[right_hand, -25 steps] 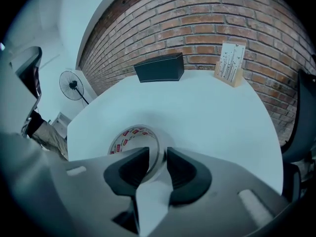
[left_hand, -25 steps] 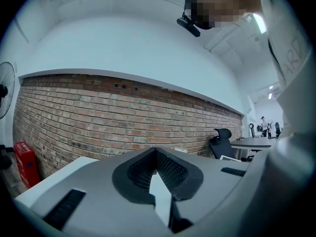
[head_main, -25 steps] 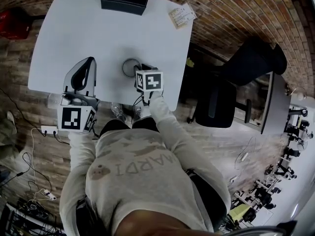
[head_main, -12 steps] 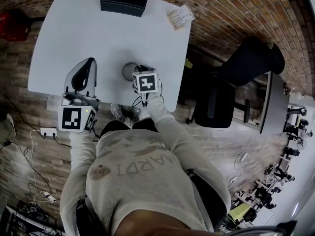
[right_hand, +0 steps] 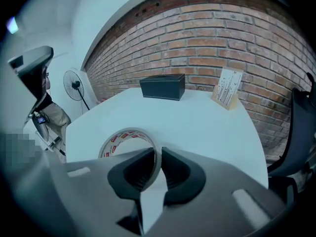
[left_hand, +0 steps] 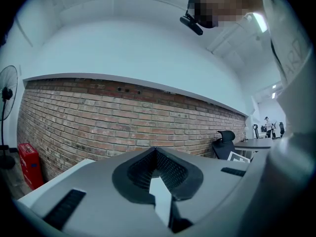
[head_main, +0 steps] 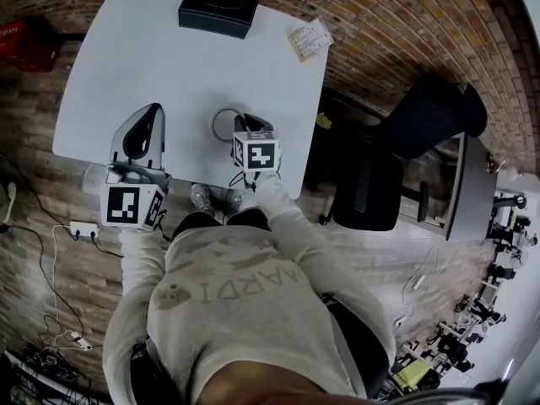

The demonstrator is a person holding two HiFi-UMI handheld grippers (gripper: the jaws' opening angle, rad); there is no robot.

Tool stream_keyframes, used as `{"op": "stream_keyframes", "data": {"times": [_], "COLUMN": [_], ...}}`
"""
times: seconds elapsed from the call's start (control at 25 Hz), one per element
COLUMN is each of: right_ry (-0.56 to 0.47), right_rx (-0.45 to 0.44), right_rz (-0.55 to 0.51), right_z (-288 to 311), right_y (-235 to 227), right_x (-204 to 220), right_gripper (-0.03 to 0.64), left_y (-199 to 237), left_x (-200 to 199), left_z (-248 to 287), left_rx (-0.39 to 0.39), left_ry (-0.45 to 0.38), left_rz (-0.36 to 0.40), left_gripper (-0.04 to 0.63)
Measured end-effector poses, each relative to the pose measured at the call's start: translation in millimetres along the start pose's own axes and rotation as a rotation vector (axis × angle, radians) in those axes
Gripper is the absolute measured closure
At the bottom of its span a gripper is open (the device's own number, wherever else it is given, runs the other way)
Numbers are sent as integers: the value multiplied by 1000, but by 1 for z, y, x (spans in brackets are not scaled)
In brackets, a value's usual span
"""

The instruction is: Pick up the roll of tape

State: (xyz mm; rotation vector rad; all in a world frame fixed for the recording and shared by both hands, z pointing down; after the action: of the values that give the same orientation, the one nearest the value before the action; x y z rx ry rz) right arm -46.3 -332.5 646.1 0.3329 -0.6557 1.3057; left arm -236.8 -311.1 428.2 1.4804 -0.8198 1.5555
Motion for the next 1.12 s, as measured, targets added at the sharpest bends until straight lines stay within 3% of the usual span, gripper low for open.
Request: {"op": "stream_keyframes", "data": {"times": [0.36,1.12], "right_ry": [-154,-374], "right_rx": [-48,-68], "right_rz": [-27,-104], "right_z": [-35,-114], "right_y": [-1,-18], "right_x": [-34,-73], "right_gripper": [561,561], "left_y": [-11,-46], "left_x": [-15,-35], "left_z": [-2,-19], "left_rx": [-28,-91], "left_ry": [-25,-66], "left_rz": [13,22], "left_gripper": [589,589]}}
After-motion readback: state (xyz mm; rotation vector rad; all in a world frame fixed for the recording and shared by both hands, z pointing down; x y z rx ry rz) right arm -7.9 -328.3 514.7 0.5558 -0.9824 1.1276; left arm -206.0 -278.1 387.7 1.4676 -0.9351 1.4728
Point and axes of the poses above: the fingertips, and each gripper's own axes: z forward along the fingers, y to its left, x out of its underside, the point moved 1 cm from there along -z, backward along the fingers, and after that the axes turned 3 degrees about y, right-handed, at the moved point
